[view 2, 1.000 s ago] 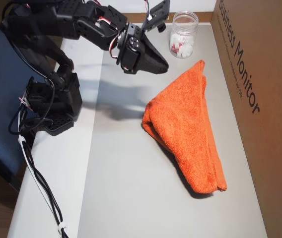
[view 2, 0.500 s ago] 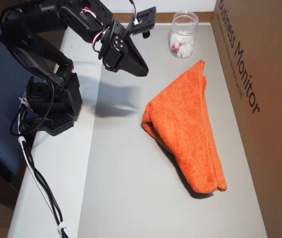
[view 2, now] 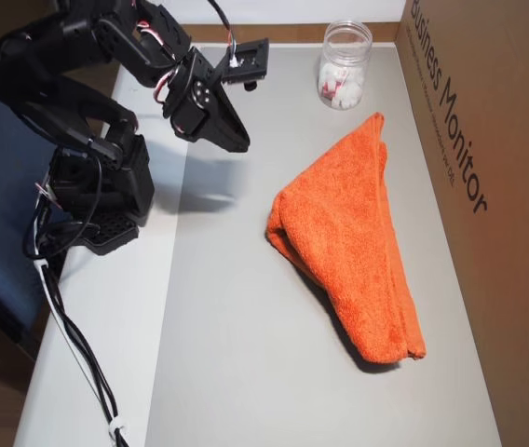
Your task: Fold the blanket.
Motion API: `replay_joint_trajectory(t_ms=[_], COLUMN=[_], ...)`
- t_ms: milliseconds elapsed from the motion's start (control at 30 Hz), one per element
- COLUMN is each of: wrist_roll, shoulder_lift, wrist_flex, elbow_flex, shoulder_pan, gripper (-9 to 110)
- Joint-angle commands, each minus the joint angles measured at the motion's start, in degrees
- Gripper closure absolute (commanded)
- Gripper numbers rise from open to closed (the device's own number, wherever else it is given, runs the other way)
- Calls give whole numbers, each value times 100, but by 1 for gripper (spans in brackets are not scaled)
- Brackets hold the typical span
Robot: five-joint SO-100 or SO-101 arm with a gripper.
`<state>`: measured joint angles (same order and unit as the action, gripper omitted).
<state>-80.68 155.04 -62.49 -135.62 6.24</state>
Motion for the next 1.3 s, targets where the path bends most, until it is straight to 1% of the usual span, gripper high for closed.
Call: replay_joint_trajectory(t_ms=[0,300,1267], wrist_roll=[-26,-26,-26], shoulder_lift=[475,1354,3410], wrist_flex=[-9,-9,-9], elbow_flex=[-220,-1204,-3630], shoulder_pan=[-35,-343,-352], gripper=[102,101,101])
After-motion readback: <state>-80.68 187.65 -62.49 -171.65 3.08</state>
